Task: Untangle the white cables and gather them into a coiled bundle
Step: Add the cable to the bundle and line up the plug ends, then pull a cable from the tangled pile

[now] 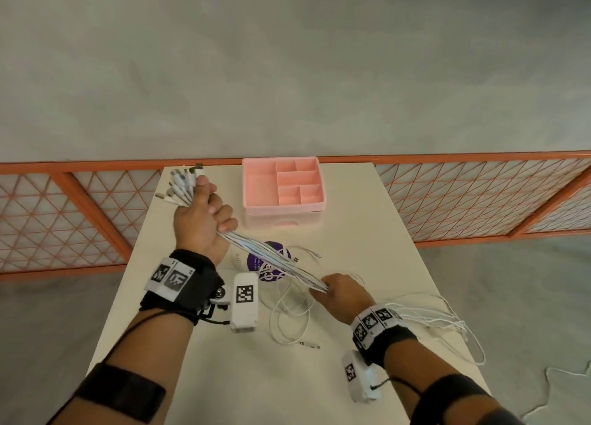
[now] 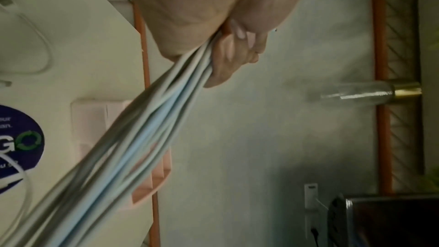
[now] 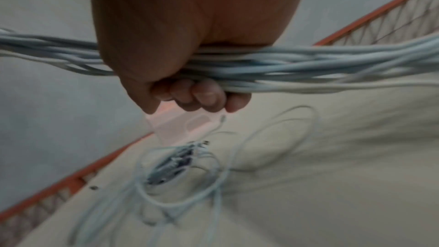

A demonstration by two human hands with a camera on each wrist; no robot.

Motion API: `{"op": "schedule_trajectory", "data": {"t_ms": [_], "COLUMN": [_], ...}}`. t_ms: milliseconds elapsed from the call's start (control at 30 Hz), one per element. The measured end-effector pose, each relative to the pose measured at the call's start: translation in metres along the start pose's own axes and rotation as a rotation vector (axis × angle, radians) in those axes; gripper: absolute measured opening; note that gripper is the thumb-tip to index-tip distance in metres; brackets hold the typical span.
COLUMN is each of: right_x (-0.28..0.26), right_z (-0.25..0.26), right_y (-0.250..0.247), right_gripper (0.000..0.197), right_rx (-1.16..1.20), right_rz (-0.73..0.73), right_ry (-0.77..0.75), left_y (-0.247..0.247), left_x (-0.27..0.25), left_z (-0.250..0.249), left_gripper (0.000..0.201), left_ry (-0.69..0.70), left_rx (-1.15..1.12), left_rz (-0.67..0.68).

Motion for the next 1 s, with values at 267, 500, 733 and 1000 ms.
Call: {"op": "schedule_trajectory", "data": {"t_ms": [267,500,733,1000], "right_x": [-0.049,-0.109,-0.112,-0.091], "right_z": [-0.126,-0.224,-0.240,-0.237], "right_y": [-0.011,-0.105,-0.074,0.003], "right_gripper": [0.024,0.017,0.023,0.066], "right_rx": [-0.297,-0.538,-0.514,-0.361], "right_rz": [0.076,-0.171,-0.172,0.360], "right_ry": [0.277,0.661,0.667,0.646], "left_y": [-0.037,-0.048,-0.050,-0.047], "left_x": [0.016,0.015,-0.010,-0.026], "left_z": [0.000,0.036,0.102,0.124], "left_gripper": [0.031,0.029,0.028,0.031], "left_ry": [-0.005,-0.208,-0.425,-0.426], "left_rx": [-0.060,0.046,0.478,0.652], "left_rz": [-0.063,-0.043,0.038,0.080]}}
Point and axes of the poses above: each hand's wrist, its own x-axis towards the middle knuckle, its own y-axis out of the palm, z = x × y, the point moved 9 cm from there along x, towards the middle knuckle, and after that the axes turned 9 degrees about -y, right-handed, at the moved point
